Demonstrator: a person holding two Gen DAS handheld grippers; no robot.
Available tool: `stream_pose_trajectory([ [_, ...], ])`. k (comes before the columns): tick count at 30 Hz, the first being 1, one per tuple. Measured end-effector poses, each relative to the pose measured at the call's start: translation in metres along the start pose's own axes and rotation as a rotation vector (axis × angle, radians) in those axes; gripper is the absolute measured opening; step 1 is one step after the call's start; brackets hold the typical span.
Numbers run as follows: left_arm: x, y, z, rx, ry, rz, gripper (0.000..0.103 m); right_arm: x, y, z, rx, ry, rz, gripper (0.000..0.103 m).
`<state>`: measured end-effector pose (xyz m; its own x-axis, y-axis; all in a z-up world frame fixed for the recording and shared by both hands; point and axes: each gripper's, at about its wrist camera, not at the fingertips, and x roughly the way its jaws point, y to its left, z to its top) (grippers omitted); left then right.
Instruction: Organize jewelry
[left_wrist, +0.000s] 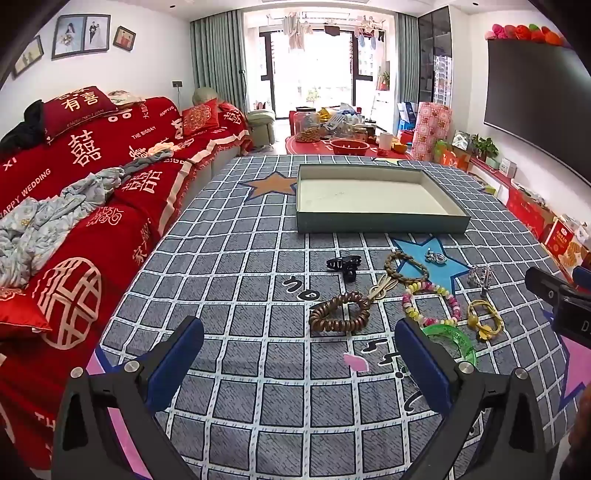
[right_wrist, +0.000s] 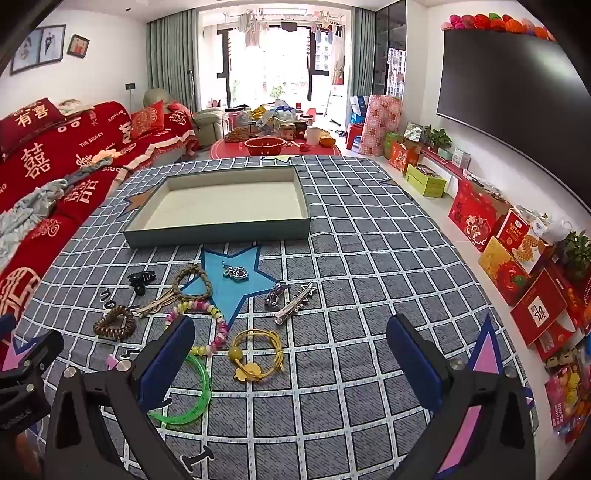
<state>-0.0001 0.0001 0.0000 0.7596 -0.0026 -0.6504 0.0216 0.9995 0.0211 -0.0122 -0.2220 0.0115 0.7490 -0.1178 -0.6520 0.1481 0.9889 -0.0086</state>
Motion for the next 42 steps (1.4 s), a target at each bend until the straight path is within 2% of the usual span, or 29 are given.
stream_pose_trajectory([
  [42, 0.002, 0.002, -0.004, -0.004, 0.02, -0.006, 0.103, 0.008, 0.003, -0.006, 0.015, 0.038, 0.012, 0.103],
])
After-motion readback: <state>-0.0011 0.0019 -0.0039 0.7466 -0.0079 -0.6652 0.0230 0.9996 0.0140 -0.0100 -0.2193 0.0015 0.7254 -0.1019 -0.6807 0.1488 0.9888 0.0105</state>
